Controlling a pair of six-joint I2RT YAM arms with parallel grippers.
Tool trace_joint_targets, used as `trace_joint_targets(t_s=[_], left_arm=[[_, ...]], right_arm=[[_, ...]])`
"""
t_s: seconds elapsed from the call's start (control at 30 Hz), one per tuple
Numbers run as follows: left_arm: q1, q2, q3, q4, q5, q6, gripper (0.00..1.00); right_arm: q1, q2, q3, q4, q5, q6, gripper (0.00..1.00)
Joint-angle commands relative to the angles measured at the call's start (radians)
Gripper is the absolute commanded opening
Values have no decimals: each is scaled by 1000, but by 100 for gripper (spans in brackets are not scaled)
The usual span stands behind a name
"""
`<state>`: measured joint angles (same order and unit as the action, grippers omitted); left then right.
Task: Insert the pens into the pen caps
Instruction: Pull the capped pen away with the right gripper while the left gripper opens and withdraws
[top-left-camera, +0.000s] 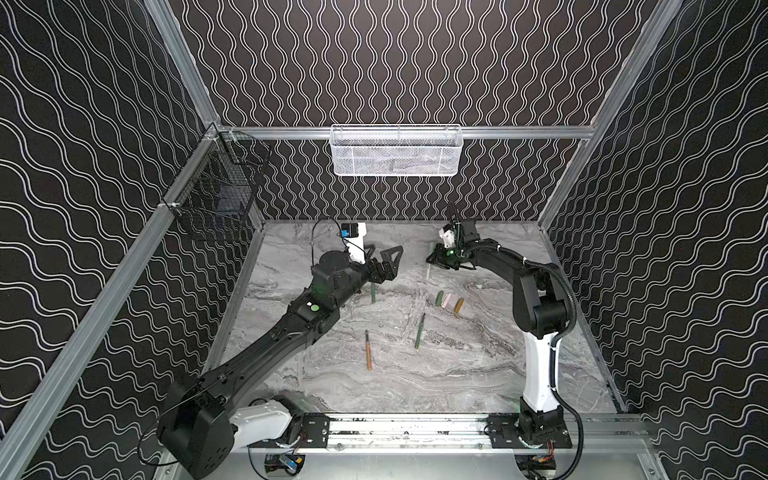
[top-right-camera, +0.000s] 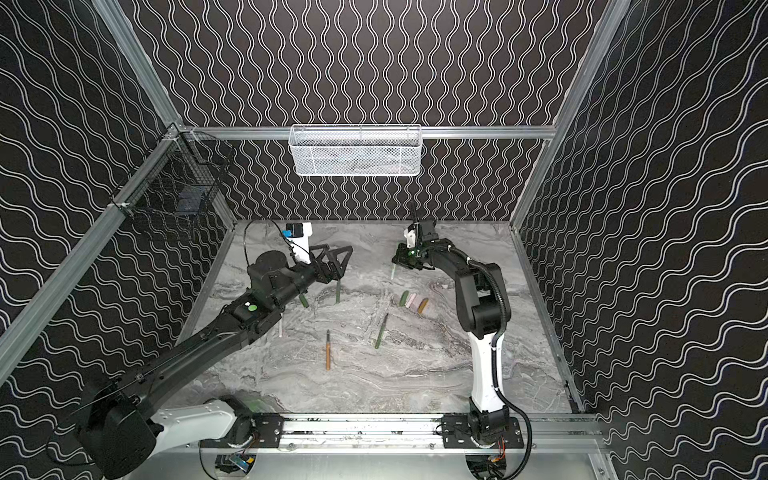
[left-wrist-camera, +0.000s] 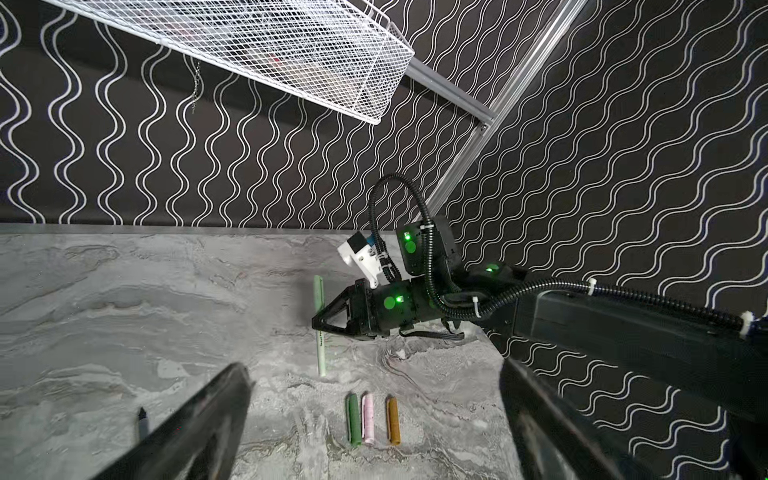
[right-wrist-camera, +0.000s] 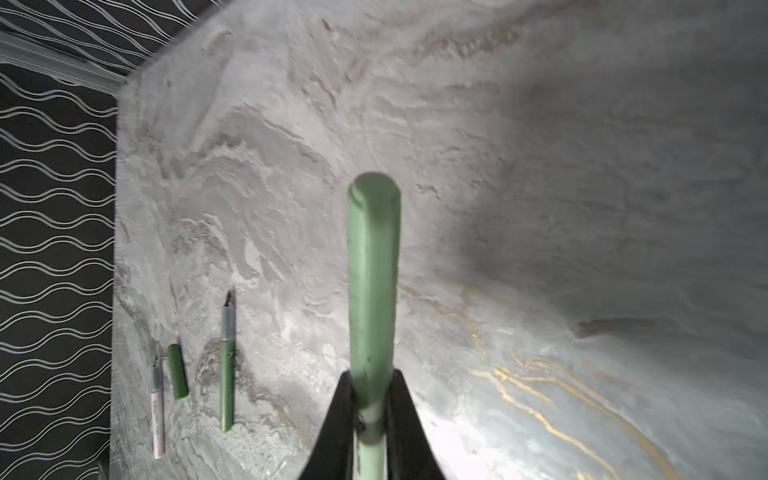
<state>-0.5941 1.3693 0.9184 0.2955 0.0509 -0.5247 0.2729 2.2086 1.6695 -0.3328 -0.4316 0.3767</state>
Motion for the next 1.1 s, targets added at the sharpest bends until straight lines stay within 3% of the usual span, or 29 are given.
trace_joint_targets(t_s=[0.0, 0.77, 1.07], left_arm=[[3, 8, 15, -5, 19, 2, 96], [2, -3, 31, -54, 1, 18, 95], [3, -19, 37, -89, -41, 9, 99]], right_arm=[[0, 36, 51, -94, -9, 1, 11], [2, 115, 88, -127, 30, 102, 20], [4, 5, 61, -111, 28, 108, 29]])
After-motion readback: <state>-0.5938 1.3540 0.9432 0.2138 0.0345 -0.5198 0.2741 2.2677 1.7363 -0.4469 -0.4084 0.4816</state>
